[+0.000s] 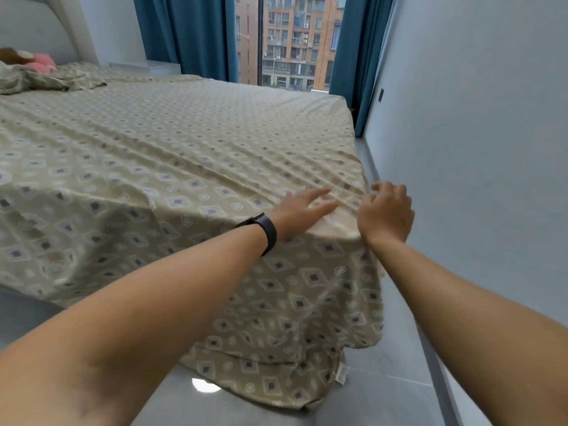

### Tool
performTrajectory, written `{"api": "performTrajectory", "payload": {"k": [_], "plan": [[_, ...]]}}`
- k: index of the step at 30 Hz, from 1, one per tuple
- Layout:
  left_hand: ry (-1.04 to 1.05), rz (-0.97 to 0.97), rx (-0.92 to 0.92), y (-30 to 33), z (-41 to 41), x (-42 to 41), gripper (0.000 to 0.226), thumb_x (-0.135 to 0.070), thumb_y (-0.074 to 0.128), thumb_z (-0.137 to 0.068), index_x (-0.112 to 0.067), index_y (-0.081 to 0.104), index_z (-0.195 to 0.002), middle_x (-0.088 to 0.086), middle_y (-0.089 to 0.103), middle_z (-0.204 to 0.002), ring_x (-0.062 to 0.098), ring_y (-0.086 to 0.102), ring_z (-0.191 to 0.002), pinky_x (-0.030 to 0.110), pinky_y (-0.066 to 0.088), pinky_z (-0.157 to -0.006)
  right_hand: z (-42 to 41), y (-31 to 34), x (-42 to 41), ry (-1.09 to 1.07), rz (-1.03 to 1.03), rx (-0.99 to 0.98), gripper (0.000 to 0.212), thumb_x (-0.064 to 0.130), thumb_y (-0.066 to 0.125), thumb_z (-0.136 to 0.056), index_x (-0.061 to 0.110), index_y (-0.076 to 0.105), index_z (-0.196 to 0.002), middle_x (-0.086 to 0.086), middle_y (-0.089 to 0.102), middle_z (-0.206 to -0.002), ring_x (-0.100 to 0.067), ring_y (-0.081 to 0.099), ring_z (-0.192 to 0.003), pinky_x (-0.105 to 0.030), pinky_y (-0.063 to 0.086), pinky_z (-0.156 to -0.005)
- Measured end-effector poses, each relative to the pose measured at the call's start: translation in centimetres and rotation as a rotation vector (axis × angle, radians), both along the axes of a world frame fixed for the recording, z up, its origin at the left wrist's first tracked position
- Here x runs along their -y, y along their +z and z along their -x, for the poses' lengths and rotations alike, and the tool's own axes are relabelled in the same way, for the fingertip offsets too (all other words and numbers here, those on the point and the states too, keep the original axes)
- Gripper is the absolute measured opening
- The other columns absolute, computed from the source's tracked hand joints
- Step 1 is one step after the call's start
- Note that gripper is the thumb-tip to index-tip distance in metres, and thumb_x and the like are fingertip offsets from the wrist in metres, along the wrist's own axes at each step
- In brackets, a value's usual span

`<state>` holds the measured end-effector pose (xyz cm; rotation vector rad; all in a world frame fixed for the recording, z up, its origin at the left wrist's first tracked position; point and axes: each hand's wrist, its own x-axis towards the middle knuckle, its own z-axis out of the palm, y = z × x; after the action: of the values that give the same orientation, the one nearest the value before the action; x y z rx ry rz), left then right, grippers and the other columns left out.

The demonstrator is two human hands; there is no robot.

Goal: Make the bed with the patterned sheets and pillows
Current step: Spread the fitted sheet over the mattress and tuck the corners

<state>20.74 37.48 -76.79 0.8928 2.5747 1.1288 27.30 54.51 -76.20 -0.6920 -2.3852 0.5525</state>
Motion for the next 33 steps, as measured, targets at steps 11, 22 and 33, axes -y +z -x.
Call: {"api": "performTrajectory", "payload": {"k": [11,22,33], "plan": [[0.272,0.501,-0.258,-1.8,7.2,5.9,0.085,-0.08,0.025,-0.085,-0.042,0.007,-0.159,-0.001,0.007,-0.17,0.025,0.0,-0.156,0.057,-0.003,-0.123,13.8,-1.3,6.6,0.554,-0.295,0.484,0.058,0.051,0.022,-0.103,0.031,0.032,-0.157,0.0,0.028,-0.165,-0.024,0.024,-0.151,-0.042,0.019,-0.122],[0.462,0.67,0.106,-0.5,13.3,9.7,0.145,-0.113,0.027,-0.039,-0.04,-0.03,-0.152,-0.001,-0.033,-0.163,0.028,-0.037,-0.147,0.067,-0.024,-0.109,24.8,2.5,5.0,0.671,-0.538,1.014,0.076,0.073,0.037,-0.096,0.031,0.028,-0.158,0.002,0.033,-0.163,-0.027,0.036,-0.146,-0.048,0.036,-0.113],[0.271,0.771,0.568,3.4,15.9,10.6,0.155,-0.101,0.061,-0.037,-0.048,-0.053,-0.129,-0.002,-0.056,-0.146,0.027,-0.059,-0.126,0.068,-0.033,-0.099,31.6,7.0,10.9,0.991,-0.838,1.297,0.014,0.018,0.078,-0.082,0.02,0.065,-0.079,0.004,0.057,-0.066,-0.018,0.059,-0.067,-0.026,0.047,-0.061]]}}
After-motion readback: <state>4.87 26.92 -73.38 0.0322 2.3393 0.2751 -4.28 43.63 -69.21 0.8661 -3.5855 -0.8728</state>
